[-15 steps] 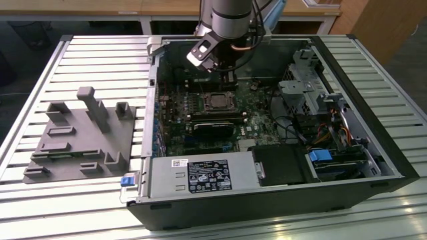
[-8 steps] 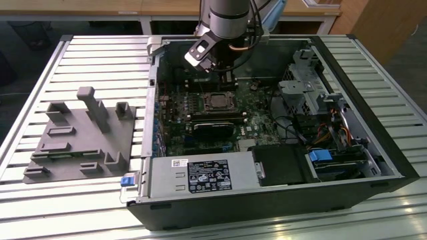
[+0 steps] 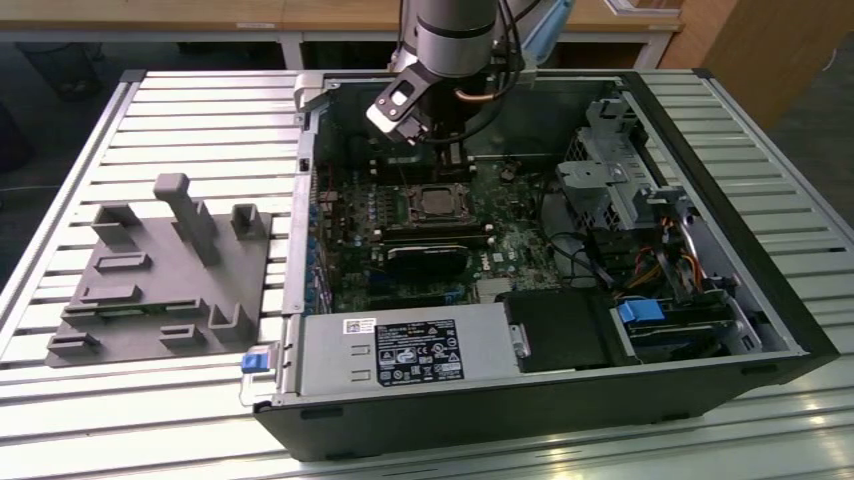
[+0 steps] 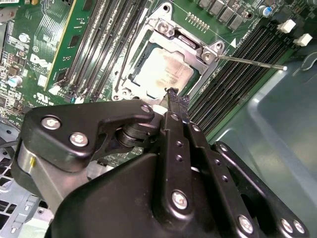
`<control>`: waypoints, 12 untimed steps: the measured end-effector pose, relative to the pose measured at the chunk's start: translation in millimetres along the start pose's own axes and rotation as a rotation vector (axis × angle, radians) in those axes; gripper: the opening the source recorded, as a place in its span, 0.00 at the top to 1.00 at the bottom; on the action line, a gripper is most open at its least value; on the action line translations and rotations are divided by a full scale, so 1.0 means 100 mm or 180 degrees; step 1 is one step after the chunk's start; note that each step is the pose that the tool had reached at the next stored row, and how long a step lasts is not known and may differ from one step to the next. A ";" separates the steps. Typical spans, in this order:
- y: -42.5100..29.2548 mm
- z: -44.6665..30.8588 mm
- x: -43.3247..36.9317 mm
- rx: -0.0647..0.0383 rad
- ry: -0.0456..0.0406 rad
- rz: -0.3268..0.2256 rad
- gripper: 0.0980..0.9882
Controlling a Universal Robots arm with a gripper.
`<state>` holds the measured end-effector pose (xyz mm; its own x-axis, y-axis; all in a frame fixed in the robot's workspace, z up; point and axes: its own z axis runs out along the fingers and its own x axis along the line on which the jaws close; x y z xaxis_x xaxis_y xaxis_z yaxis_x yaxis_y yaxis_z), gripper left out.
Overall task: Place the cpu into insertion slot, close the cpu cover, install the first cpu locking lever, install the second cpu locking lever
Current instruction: 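Close the cpu cover, then install the first cpu locking lever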
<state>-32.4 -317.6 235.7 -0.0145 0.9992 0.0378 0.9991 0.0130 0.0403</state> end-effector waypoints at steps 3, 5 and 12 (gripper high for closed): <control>-0.007 0.000 0.000 0.0000 0.0000 0.0000 0.98; -0.013 -0.001 0.000 0.0000 0.0000 0.0000 0.98; -0.017 -0.001 0.000 0.0000 0.0000 0.0000 0.98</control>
<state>-34.1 -317.7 235.8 -0.0145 0.9992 0.0379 0.9991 0.0130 0.0404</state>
